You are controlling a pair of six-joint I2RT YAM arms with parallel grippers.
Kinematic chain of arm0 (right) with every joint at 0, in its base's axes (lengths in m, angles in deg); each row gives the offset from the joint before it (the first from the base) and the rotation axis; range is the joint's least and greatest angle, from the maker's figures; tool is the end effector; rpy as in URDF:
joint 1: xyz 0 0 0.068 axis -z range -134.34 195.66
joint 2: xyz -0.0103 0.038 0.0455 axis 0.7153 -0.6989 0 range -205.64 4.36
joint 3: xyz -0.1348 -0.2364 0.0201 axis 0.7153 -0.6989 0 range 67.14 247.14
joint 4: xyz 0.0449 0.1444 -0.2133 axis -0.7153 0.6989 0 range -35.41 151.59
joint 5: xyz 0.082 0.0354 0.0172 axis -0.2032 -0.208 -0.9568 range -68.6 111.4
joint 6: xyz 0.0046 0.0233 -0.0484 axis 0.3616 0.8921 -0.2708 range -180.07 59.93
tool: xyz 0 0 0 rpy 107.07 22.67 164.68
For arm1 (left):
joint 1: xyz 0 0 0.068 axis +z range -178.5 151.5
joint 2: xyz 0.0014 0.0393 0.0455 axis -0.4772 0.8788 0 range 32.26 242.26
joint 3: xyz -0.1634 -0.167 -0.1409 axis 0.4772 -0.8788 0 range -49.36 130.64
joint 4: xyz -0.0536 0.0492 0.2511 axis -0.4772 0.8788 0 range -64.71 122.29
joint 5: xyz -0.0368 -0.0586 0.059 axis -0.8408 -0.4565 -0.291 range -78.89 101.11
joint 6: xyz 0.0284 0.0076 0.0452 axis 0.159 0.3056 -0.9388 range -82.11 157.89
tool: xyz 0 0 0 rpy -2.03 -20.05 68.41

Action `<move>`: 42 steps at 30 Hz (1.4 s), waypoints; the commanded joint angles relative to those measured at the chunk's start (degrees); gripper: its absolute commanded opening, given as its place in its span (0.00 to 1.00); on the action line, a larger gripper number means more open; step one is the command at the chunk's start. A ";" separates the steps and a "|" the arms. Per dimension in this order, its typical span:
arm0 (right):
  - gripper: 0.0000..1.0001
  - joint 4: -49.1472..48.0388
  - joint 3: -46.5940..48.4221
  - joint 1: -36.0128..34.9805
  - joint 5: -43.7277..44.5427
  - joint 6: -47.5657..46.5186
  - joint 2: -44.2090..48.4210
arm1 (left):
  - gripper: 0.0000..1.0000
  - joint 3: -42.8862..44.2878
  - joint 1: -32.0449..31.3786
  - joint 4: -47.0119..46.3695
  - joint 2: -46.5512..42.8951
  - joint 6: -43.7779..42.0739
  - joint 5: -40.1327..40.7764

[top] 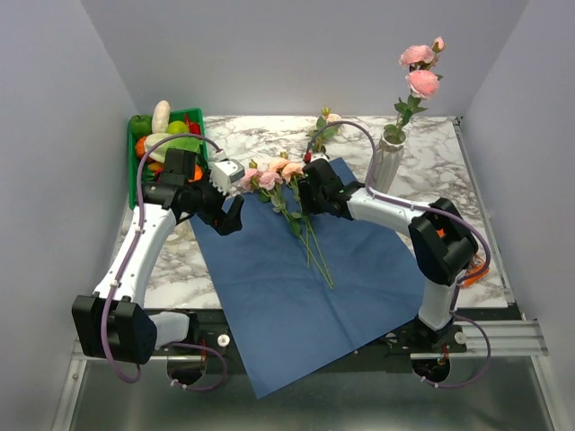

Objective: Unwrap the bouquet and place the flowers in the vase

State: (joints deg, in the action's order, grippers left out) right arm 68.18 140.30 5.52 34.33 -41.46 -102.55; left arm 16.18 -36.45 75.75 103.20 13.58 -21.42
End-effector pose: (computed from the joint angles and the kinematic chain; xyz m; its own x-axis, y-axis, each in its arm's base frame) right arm 0.3166 0.2567 0.2000 -0.6962 -0.1803 -0.6948 -0.3062 0.9501 0.0603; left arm 0.2367 -0.0524 0.3137 -0.5759 0.4309 -0.6948 0.7161 0.6758 -0.1744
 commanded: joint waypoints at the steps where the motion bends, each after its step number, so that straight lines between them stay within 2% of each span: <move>1: 0.57 1.53 0.14 -0.11 -2.91 -0.67 -2.15 | 0.99 -1.03 0.30 -0.36 -0.45 -1.17 1.77; 7: 0.50 1.36 0.93 -0.11 -2.38 -2.09 -4.27 | 0.99 -1.11 0.30 -0.18 -0.27 -1.26 1.33; 17: 0.48 1.18 0.93 -0.11 -4.23 -1.21 -8.40 | 0.99 -0.85 0.30 0.17 0.61 -1.08 0.89; 23: 0.43 0.83 -0.30 -0.55 -4.75 -1.56 -7.35 | 0.99 -1.03 0.30 0.17 0.52 -1.26 1.33; 26: 0.33 0.57 -0.57 -1.08 -3.88 -1.91 -6.38 | 0.99 -1.03 0.30 0.08 0.69 -1.26 1.07; 30: 0.05 0.65 -1.01 -1.34 -2.47 -1.74 -3.92 | 0.99 -0.67 0.30 0.26 0.96 -1.08 0.72; 35: 0.01 1.09 -1.27 -1.43 -0.80 -3.05 1.17 | 0.99 -0.76 0.30 0.26 1.05 -1.00 0.37; 42: 0.01 1.45 1.01 -1.43 -0.45 -6.39 9.26 | 0.99 -1.11 0.30 0.26 1.31 -1.00 -0.51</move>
State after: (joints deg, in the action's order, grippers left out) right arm 69.25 139.14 4.48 32.40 -45.06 -98.31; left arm 15.43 -36.45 75.73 104.38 12.84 -20.81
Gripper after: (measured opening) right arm 0.063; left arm 0.987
